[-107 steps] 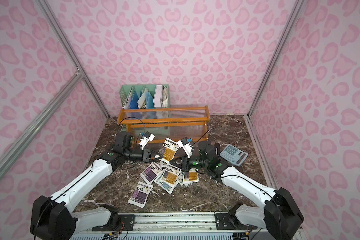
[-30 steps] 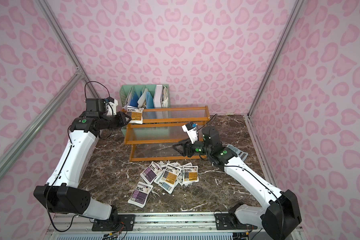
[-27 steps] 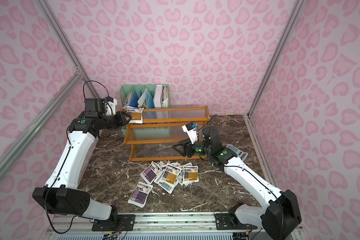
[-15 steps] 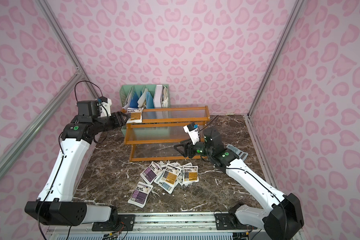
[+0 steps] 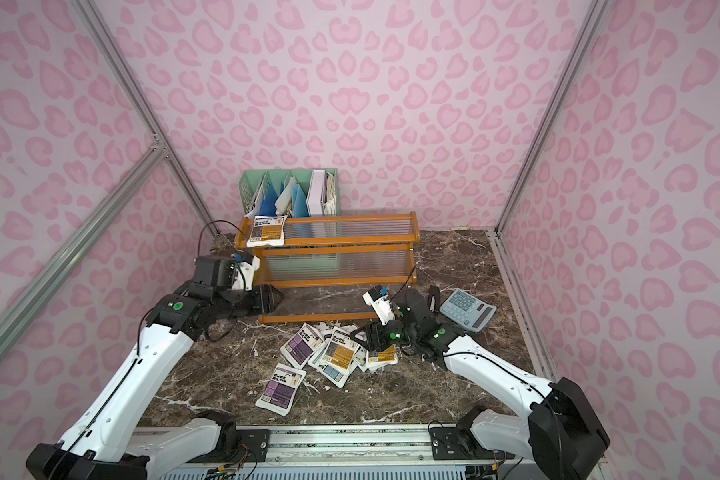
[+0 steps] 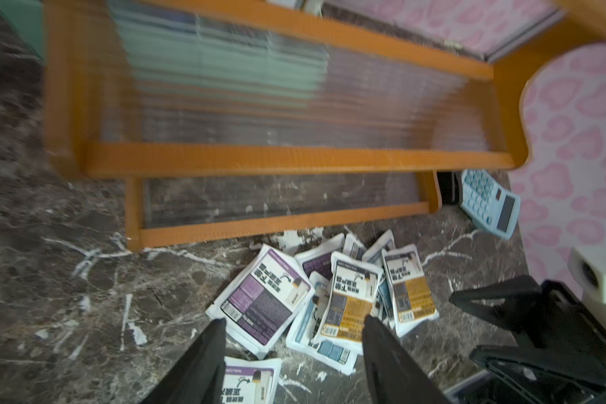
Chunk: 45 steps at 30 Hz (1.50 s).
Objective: Place the bagged coffee beans on the shelf by color
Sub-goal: Pick up the bagged coffee beans at the center of the board.
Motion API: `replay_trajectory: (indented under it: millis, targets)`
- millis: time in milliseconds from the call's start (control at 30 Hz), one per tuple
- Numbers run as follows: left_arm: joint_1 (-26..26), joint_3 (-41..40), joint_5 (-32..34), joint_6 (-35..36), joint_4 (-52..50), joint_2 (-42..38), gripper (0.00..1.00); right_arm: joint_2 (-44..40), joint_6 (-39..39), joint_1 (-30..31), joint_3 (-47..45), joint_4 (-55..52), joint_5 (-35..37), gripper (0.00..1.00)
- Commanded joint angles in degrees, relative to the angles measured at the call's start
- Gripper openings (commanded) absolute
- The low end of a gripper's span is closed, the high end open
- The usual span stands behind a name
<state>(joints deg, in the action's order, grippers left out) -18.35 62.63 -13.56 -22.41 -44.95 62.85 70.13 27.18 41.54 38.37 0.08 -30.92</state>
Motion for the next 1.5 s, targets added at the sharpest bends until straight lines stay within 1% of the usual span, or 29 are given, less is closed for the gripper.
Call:
replay_trajectory:
  millis: [0,133,233,333,500,667,1000,1300,1467]
  targets:
    - [-3.9,-4.2,-4.3,-0.3,2.8,-0.3,0.64,2.0,3.0,0.8,-2.1,6.8,-1.0,0.58]
    - [-6.0,-6.9,-9.7,1.8,6.7,2.9,0.64,4.9,4.5,0.9,-4.2,9.8,-3.1,0.58]
    - [-6.1,-5.5,-14.2,4.7,6.0,8.0,0.63,7.1,4.8,1.1,-5.2,11.1,-4.0,0.57]
    - [-6.7,-4.0,-17.6,6.0,5.3,13.9,0.62,9.1,5.2,1.7,-5.8,11.8,-4.7,0.56]
    - [-8.7,-3.6,-17.2,7.8,4.6,19.8,0.61,10.4,6.8,2.6,-8.1,14.8,-5.0,0.56]
    - [-9.9,-3.8,-17.4,8.7,4.2,21.2,0.58,11.1,6.9,2.6,-9.4,16.5,-5.0,0.56]
    - [-11.3,-3.0,-15.7,9.6,3.1,26.5,0.52,17.5,5.6,2.4,-7.8,19.8,-5.6,0.55]
    - [-12.8,-0.6,-13.8,10.2,1.7,32.9,0.4,22.5,6.8,1.9,-6.3,25.3,-6.3,0.53]
    - [-13.3,0.2,-13.8,10.6,1.2,35.6,0.37,24.5,8.2,1.8,-6.4,29.0,-6.9,0.5]
